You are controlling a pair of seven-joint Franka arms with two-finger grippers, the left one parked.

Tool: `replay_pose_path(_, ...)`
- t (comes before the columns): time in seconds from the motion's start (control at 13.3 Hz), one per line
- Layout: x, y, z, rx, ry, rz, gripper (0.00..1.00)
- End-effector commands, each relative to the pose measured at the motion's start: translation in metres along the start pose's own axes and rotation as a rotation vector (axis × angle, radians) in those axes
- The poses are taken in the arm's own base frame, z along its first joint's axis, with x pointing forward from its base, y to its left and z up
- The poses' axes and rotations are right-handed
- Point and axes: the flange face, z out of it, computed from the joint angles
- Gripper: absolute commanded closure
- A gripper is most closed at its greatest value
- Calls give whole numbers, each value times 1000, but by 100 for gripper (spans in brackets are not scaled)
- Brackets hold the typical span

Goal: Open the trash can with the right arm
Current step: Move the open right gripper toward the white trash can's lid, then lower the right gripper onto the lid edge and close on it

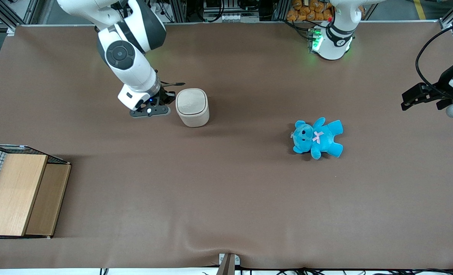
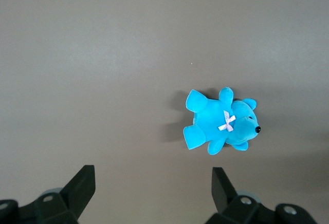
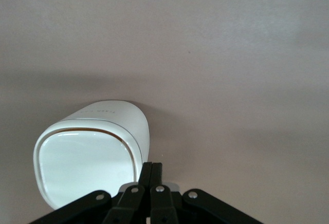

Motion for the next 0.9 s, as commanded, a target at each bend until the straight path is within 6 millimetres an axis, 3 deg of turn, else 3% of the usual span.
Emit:
replay_pose_path(0.0, -17, -14, 16, 4, 18, 33, 100)
replay_pose_path(0.15, -22, -25, 24, -1, 11, 27, 100)
replay_pose_path(0.83, -29, -40, 60, 0, 22, 25, 100)
